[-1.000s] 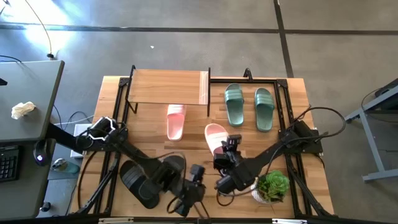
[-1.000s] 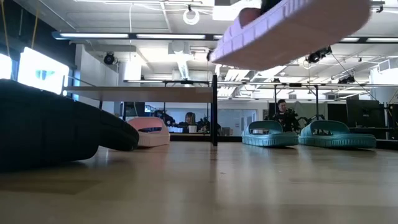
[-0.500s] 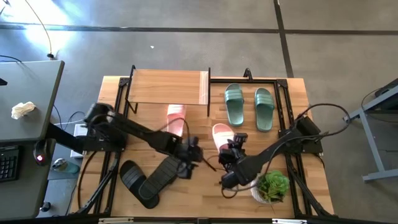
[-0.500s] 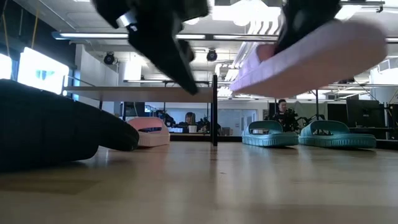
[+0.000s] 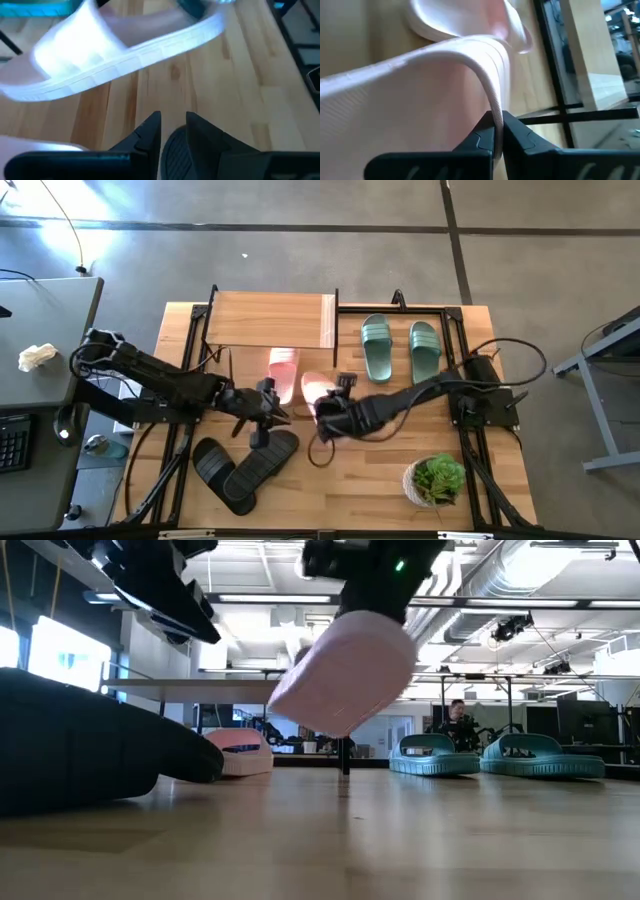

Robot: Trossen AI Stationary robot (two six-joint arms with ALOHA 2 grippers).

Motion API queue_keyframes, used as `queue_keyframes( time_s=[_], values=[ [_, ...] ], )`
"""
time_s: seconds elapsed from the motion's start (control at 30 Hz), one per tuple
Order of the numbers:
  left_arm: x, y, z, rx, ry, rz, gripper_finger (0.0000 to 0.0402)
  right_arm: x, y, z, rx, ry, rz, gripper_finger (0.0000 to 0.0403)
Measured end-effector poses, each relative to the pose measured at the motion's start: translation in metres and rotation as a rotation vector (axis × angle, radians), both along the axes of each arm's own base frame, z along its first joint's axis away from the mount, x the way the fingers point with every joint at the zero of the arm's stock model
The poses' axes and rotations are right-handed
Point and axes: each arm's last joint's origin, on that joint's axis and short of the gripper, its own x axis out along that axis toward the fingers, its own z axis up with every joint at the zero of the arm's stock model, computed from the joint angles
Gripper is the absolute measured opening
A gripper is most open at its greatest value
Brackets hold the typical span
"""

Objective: Pick and place slides into the shelf
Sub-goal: Put the right pink slipper under the shelf

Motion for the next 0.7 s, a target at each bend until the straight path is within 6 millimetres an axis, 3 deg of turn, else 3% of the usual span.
queue_keyframes(
  time_s=[0.23,0.53,0.7],
  values=[
    [-0.013,0.002,-0.004,-0.008,0.037,0.007,0.0076,0.018,-0.042,-0.019,-0.017,0.029,-0.077,0.0],
    [-0.013,0.002,-0.005,-0.02,0.056,-0.008,0.0075,0.036,-0.064,-0.042,0.007,0.002,-0.091,0.0],
    [-0.015,0.001,-0.007,-0.037,0.087,-0.005,0.0074,0.04,-0.081,-0.044,0.014,-0.031,-0.137,0.0]
  ],
)
